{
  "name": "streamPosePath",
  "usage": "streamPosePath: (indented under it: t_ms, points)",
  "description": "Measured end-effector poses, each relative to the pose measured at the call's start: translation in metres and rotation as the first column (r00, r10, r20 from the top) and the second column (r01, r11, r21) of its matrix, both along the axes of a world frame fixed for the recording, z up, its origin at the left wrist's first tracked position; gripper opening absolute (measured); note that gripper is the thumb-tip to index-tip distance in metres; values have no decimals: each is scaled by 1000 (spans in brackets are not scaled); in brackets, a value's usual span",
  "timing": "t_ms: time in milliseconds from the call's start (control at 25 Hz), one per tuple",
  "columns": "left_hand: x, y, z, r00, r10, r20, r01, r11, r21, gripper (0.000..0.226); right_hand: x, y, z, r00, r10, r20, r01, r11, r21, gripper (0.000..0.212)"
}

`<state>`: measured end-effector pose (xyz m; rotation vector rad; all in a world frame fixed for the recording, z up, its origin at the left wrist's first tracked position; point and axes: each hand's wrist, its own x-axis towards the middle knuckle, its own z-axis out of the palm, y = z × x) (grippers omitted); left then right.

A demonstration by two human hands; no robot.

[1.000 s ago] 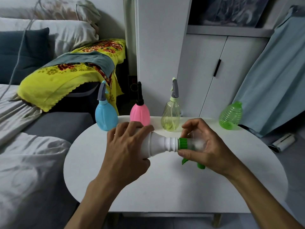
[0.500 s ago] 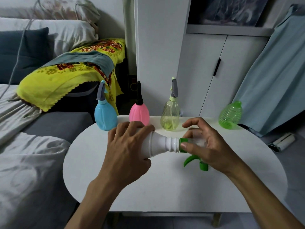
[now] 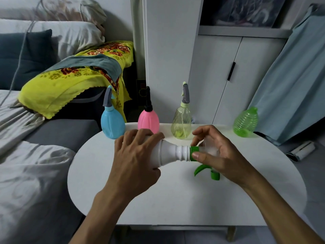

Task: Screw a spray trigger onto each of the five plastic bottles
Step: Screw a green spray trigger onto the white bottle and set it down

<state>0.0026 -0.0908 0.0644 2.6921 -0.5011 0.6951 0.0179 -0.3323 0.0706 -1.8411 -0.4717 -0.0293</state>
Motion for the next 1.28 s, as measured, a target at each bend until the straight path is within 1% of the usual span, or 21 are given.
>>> streamPosePath:
  t_ms: [80, 120, 280, 320, 440, 480, 560, 600, 640, 680, 720, 760, 800, 840, 880, 960, 1040, 1080, 1120, 1160, 1280]
  points:
    - [0, 1, 1, 1000, 6, 1, -6, 1000, -2, 77, 0, 1, 0, 1000, 18, 2, -18, 1000, 6, 45]
    - [0, 1, 1, 1000, 3, 8, -3, 1000, -3, 77, 0, 1, 0, 1000, 7, -10, -7, 1000, 5, 44]
    - [-1, -3, 1, 1000, -10, 8, 10, 1000, 6, 77, 2, 1, -1, 998, -50, -45, 50, 999, -5, 27]
    - [0, -3, 1, 1000, -7, 5, 7, 1000, 8, 77, 2, 0, -2, 998, -44, -40, 43, 999, -7, 28]
    - [0, 0, 0, 1000, -3, 8, 3, 1000, -3, 77, 1, -1, 0, 1000, 4, -27, -4, 1000, 1, 45]
    - [0, 0, -1, 1000, -6, 7, 6, 1000, -5, 77, 1, 0, -1, 999, -11, -30, 11, 1000, -15, 46]
    - [-1, -2, -2, 1000, -28, 1, 28, 999, 22, 76, 3, -2, -2, 998, -68, -17, 66, 994, -89, 37]
    - [-1, -4, -2, 999, -42, -5, 42, 998, 41, 76, 4, -2, -1, 996, -85, -15, 84, 992, -97, 32]
    - [-2, -4, -2, 998, -53, -19, 54, 998, 38, 76, 5, -3, 1, 995, -81, -54, 79, 996, -40, 31]
    - [-2, -4, 0, 997, -62, -50, 61, 998, -11, 78, 7, -5, 2, 990, -48, -133, 61, 994, 93, 38]
    - [-2, -4, 3, 991, -75, -113, 61, 991, -123, 81, 9, -8, 4, 972, 34, -233, 39, 952, 304, 50]
    - [-2, -3, 7, 971, -110, -210, 48, 958, -283, 83, 10, -10, 6, 942, 153, -298, 21, 860, 510, 59]
    - [-2, -3, 10, 934, -184, -307, 29, 894, -447, 82, 11, -11, 8, 915, 259, -310, 7, 757, 653, 63]
    - [-2, -4, 13, 881, -280, -383, 11, 819, -574, 79, 12, -9, 7, 898, 336, -285, -28, 688, 725, 63]
    - [-1, -7, 15, 819, -374, -436, -2, 756, -654, 73, 12, -5, 4, 890, 387, -239, -75, 643, 762, 62]
    - [0, -14, 16, 683, -531, -503, -12, 679, -734, 61, 11, 5, -1, 898, 404, -173, -103, 577, 810, 56]
    - [-1, -19, 18, 571, -630, -526, -26, 627, -779, 53, 11, 14, -3, 913, 363, -185, -42, 537, 843, 46]
    - [-2, -22, 17, 545, -656, -522, -40, 602, -798, 50, 11, 17, -2, 922, 329, -202, -3, 530, 848, 42]
    - [-1, -25, 17, 547, -664, -510, -47, 584, -810, 48, 12, 17, -1, 933, 283, -222, 38, 536, 843, 35]
    - [-1, -28, 15, 575, -655, -491, -43, 575, -817, 48, 12, 16, 0, 944, 228, -239, 75, 555, 828, 30]
    - [-5, -42, 8, 714, -562, -418, 9, 605, -796, 49, 14, 12, 1, 963, 89, -254, 144, 626, 766, 26]
